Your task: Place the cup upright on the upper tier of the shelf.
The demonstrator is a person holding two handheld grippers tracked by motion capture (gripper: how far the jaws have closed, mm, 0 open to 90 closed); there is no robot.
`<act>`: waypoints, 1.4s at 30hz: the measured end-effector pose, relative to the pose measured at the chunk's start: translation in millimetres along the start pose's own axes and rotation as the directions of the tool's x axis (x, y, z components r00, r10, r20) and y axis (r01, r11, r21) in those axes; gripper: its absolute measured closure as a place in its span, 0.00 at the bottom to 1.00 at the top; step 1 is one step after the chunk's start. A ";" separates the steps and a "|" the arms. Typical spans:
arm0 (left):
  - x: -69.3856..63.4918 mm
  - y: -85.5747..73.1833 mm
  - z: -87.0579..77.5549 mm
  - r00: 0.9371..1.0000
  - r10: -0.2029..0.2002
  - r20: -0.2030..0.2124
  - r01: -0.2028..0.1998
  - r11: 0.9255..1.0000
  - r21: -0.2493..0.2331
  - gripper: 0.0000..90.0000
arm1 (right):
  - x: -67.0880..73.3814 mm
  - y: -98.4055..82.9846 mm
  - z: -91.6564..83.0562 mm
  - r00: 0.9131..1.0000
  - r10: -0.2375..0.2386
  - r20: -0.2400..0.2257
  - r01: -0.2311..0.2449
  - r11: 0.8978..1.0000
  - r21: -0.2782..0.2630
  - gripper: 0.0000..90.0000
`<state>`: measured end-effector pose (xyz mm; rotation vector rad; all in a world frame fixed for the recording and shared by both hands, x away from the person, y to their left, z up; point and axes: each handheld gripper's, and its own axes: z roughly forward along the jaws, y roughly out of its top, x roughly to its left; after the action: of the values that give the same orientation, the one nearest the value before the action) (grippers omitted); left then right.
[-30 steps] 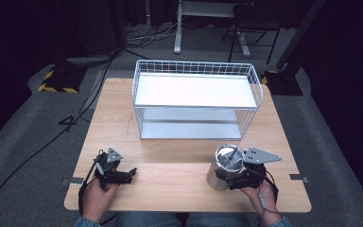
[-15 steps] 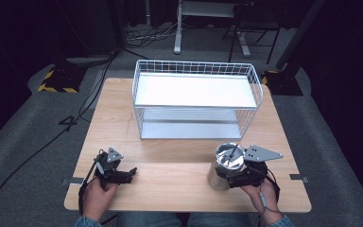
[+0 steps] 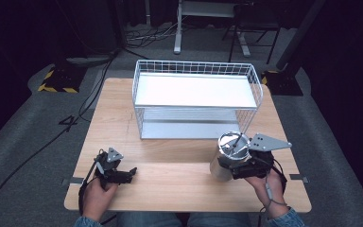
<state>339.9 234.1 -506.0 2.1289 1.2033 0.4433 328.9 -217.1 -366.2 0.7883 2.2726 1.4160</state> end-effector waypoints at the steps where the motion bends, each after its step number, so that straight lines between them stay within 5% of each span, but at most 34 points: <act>1: 0.0 0.0 0.1 1.000 0.000 0.001 0.000 1.000 -0.001 0.07 | -0.4 3.1 -0.9 1.000 0.000 0.001 0.000 1.000 -0.002 0.04; 21: 0.2 0.1 0.1 1.000 0.001 -0.001 -0.001 1.000 0.000 0.07 | -14.0 61.6 -12.0 1.000 0.020 0.016 -0.020 0.999 -0.034 0.04; 42: 0.1 0.1 0.0 1.000 0.001 0.000 -0.001 1.000 0.001 0.07 | -28.8 147.1 -8.3 0.998 -0.017 0.052 0.020 0.998 -0.063 0.04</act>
<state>340.0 234.2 -506.0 2.1299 1.2030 0.4436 386.8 -189.8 -230.5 0.7728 2.1801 1.4351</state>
